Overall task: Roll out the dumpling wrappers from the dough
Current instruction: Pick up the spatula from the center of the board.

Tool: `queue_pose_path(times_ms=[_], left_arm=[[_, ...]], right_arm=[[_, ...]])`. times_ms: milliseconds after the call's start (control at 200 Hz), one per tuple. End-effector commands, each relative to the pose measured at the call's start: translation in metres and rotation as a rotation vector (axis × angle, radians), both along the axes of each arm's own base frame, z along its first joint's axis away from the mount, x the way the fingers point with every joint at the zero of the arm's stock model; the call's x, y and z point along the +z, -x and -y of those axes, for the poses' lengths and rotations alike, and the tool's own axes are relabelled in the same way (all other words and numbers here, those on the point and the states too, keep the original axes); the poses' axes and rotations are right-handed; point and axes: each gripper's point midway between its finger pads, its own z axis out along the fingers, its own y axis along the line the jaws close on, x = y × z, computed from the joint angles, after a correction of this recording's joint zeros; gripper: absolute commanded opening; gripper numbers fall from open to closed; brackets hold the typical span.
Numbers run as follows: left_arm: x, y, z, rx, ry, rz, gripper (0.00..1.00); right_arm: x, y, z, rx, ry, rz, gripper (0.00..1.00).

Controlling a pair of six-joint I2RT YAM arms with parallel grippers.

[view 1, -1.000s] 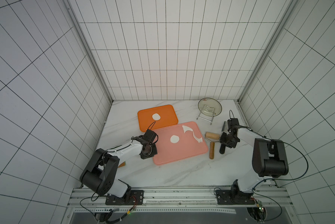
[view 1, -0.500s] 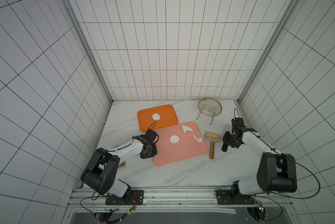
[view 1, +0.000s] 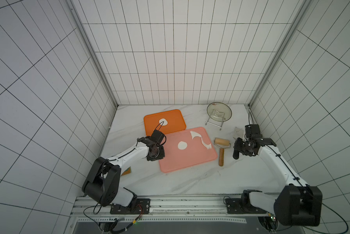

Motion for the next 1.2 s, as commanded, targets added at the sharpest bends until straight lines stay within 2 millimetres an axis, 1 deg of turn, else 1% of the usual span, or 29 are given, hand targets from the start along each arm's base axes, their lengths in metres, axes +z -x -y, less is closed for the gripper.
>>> queue_pose_path(times_ms=[0, 145, 365, 445, 555, 690, 825, 960, 1055, 1200], left_arm=[[0.029, -0.009, 0.007, -0.014, 0.038, 0.062, 0.32], [0.063, -0.017, 0.024, -0.031, 0.146, 0.125, 0.35], [0.118, -0.025, 0.057, -0.084, 0.351, 0.215, 0.37], [0.138, -0.026, 0.071, -0.110, 0.453, 0.250, 0.40], [0.161, -0.025, 0.090, -0.141, 0.576, 0.290, 0.42], [0.182, -0.023, 0.112, -0.179, 0.651, 0.327, 0.48], [0.193, -0.023, 0.137, -0.228, 0.705, 0.326, 0.52], [0.196, -0.022, 0.157, -0.276, 0.708, 0.330, 0.58], [0.193, -0.022, 0.168, -0.305, 0.687, 0.322, 0.58], [0.184, -0.024, 0.174, -0.312, 0.675, 0.289, 0.59]], right_arm=[[0.023, 0.003, -0.026, 0.117, -0.037, 0.074, 0.02], [0.051, 0.009, -0.062, 0.273, -0.052, 0.177, 0.02], [0.083, 0.023, -0.117, 0.497, -0.132, 0.337, 0.01], [0.091, 0.026, -0.134, 0.562, -0.135, 0.385, 0.01], [0.096, 0.029, -0.156, 0.621, -0.148, 0.424, 0.01], [0.106, 0.032, -0.183, 0.694, -0.148, 0.497, 0.01], [0.112, 0.033, -0.206, 0.750, -0.135, 0.536, 0.00], [0.114, 0.033, -0.223, 0.785, -0.106, 0.551, 0.00], [0.118, 0.035, -0.233, 0.808, -0.104, 0.567, 0.00], [0.125, 0.037, -0.242, 0.830, -0.099, 0.596, 0.00]])
